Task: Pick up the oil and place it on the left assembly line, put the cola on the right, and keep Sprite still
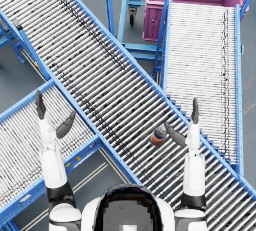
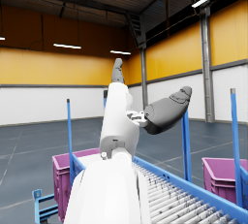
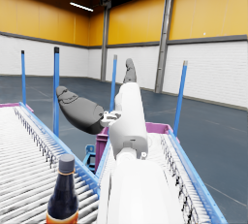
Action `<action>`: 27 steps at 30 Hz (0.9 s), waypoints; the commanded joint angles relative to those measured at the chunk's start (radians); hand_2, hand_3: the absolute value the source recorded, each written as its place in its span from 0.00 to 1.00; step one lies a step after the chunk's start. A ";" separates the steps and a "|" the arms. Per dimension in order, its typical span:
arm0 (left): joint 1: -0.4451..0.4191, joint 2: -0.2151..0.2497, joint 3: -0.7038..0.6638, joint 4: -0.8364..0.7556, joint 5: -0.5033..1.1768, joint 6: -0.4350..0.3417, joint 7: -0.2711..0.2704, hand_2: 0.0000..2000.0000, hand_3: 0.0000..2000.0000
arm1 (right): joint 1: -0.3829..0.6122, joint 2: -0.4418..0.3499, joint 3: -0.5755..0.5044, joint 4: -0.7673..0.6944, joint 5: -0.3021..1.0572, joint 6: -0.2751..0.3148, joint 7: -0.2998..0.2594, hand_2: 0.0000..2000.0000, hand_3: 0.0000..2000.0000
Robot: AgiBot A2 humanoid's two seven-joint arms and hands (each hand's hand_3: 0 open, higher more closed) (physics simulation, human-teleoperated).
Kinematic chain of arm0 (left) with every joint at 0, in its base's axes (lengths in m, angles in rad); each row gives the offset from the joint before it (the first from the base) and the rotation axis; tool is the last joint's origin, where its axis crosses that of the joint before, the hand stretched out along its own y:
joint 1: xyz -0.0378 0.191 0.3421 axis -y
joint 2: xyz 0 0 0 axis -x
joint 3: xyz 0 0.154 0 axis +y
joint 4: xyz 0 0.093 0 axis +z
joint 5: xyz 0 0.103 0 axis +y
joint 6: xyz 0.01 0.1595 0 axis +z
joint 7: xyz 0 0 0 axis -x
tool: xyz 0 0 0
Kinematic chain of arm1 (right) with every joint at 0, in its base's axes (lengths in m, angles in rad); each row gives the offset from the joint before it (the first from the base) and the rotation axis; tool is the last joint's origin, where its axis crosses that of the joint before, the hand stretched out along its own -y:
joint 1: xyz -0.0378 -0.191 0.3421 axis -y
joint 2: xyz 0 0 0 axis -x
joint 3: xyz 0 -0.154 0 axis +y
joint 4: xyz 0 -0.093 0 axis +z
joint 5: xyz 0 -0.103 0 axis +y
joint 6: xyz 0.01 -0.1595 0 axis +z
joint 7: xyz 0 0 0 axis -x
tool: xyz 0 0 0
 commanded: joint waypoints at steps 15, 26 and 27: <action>0.040 0.002 0.028 0.047 0.000 0.000 0.000 0.00 0.00 | -0.002 -0.036 0.245 -0.256 0.000 0.000 0.000 0.00 0.00; 0.042 0.010 0.031 0.095 0.000 0.000 0.000 0.00 0.00 | 0.106 -0.093 0.287 -0.579 0.000 0.000 0.000 0.00 0.00; 0.066 0.006 0.029 0.101 0.000 0.000 0.000 0.00 0.00 | 0.102 -0.093 0.288 -0.585 0.000 0.000 0.000 0.00 0.00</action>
